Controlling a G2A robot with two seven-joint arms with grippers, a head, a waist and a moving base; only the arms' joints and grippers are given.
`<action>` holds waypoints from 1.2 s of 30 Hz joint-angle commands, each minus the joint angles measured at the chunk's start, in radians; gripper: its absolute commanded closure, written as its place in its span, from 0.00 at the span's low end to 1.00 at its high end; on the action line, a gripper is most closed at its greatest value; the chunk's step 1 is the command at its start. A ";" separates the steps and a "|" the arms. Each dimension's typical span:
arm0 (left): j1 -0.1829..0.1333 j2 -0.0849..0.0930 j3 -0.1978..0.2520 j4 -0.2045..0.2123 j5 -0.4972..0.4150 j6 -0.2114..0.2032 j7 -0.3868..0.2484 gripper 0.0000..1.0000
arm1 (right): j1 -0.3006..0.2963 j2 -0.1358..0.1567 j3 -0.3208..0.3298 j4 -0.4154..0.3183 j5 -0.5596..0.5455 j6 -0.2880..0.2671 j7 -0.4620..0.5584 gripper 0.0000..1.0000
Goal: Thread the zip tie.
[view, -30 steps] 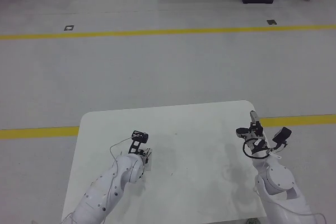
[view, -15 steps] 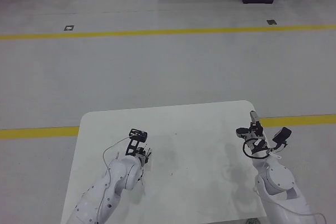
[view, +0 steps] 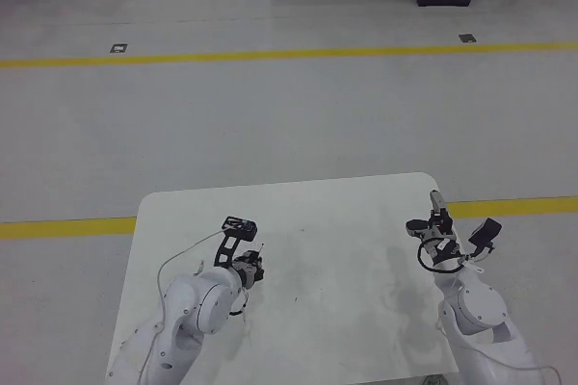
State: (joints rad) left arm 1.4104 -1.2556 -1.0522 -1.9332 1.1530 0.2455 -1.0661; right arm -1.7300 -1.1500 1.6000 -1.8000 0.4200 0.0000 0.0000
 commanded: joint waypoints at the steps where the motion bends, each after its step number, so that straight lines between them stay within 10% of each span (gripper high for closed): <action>1: 0.000 0.000 0.000 0.000 0.000 0.000 0.000 1.00 | 0.000 0.000 0.000 0.000 0.000 0.000 0.000 0.00; 6: 0.006 -0.001 -0.025 0.018 -0.145 -0.043 0.004 1.00 | 0.005 0.000 0.001 -0.009 -0.011 -0.017 0.010 0.00; 13: -0.037 0.010 -0.118 0.053 -0.501 -0.152 -0.179 1.00 | 0.041 0.008 0.011 0.086 -0.195 -0.340 0.194 0.00; 22: -0.066 0.027 -0.157 0.071 -0.725 -0.180 -0.290 1.00 | 0.069 0.007 0.011 -0.035 -0.304 -0.340 0.506 0.00; 36: -0.069 0.028 -0.162 0.068 -0.721 -0.191 -0.277 1.00 | 0.070 0.007 0.010 -0.035 -0.299 -0.340 0.520 0.00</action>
State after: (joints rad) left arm 1.3413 -1.2273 -1.2138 -1.8657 0.4320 0.0548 -1.3431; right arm -1.6600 -1.1429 1.6103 -1.8352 0.1205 -0.3400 0.5204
